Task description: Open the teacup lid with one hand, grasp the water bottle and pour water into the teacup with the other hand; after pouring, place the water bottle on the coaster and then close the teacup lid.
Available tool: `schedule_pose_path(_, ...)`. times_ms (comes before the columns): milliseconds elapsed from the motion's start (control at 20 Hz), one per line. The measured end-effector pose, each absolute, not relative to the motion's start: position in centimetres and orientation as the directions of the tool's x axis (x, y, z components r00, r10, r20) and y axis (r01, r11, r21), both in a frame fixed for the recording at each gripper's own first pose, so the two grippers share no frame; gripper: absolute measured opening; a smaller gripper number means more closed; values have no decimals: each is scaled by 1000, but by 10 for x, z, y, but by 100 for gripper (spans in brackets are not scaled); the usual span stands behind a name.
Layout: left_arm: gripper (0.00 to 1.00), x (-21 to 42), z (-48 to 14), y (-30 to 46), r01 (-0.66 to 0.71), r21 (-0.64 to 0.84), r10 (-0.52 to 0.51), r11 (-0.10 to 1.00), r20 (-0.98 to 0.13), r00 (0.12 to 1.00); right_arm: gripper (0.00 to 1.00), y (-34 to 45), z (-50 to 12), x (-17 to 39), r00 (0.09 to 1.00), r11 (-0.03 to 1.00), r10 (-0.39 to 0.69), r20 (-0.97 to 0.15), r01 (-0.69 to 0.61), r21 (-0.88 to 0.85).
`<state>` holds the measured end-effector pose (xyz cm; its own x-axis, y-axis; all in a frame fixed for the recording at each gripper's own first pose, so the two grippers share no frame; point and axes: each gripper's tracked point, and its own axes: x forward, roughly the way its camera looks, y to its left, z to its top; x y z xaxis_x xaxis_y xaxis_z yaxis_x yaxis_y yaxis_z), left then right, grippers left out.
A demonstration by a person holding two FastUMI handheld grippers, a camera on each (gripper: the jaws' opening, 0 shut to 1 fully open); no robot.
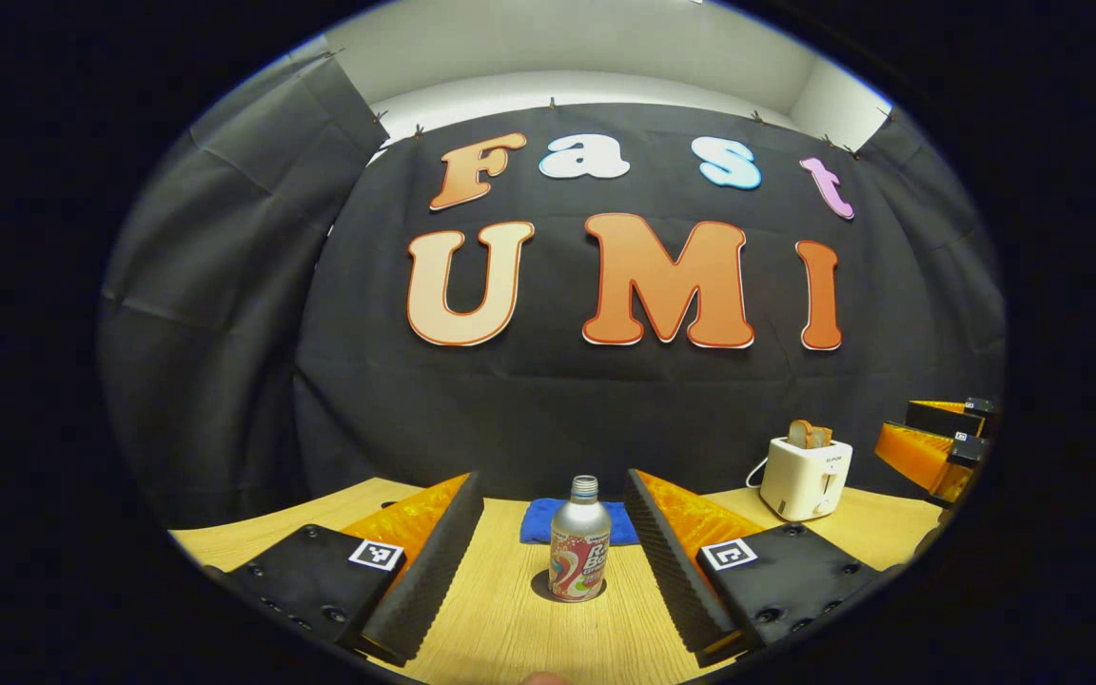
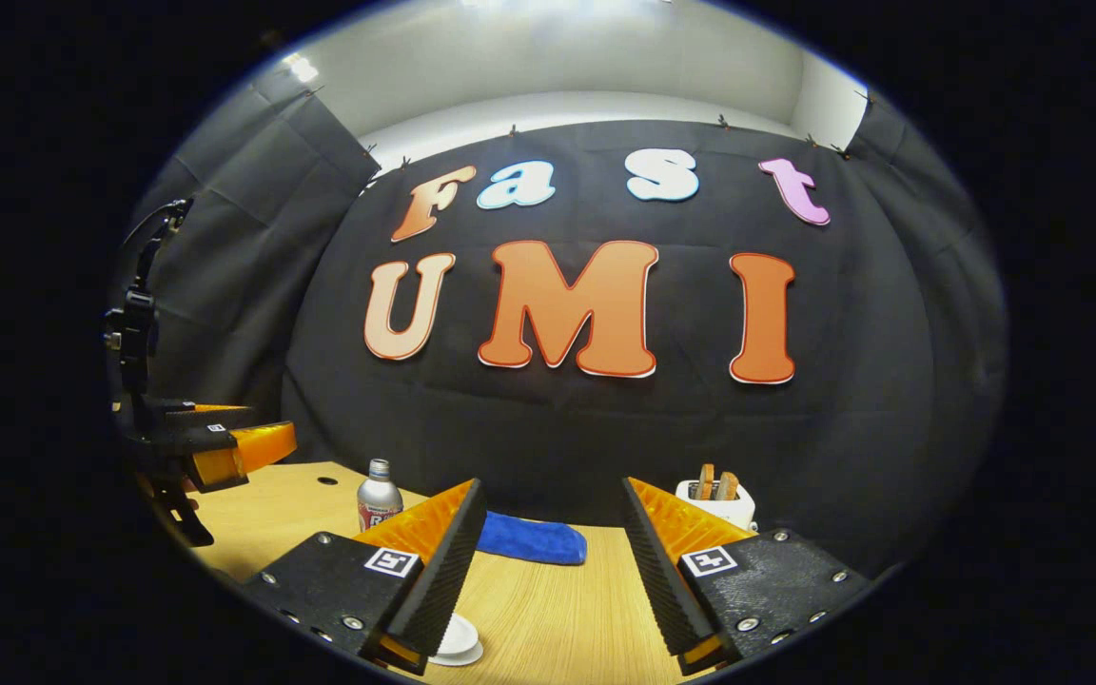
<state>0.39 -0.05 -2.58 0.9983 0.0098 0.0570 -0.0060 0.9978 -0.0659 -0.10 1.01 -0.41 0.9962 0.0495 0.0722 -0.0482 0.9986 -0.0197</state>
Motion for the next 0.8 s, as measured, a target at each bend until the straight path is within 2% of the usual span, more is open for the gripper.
schedule_pose_path(150, 98, 1, -23, 3, -16, -63, 21, 998, 80, 997, 85, 8, -1, -2, 995, 999, 41, 86, -40, -21)
schedule_pose_path(200, 95, 0, -22, 5, -22, -58, 27, 998, 82, 996, 85, 7, -1, -2, 995, 999, 39, 87, -37, -21)
schedule_pose_path(250, 100, -1, -24, 6, -27, -54, 31, 998, 78, 996, 85, 7, -2, -2, 996, 999, 35, 86, -33, -21)
schedule_pose_path(400, 98, -2, -31, 7, -31, -59, 34, 998, 58, 998, 85, 5, -6, -2, 997, 1000, 26, 69, -25, -18)
schedule_pose_path(500, 100, -3, -34, 9, -30, -54, 32, 998, 51, 998, 85, 4, -8, -2, 998, 1000, 23, 61, -23, -13)
schedule_pose_path(650, 95, -2, -37, 15, -34, -43, 36, 998, 47, 998, 85, 1, -11, -2, 999, 1000, 18, 51, -17, -16)
schedule_pose_path(800, 98, -3, -38, 20, -44, -37, 46, 998, 47, 998, 85, -2, -12, -1, 999, 1000, 9, 47, -8, -16)
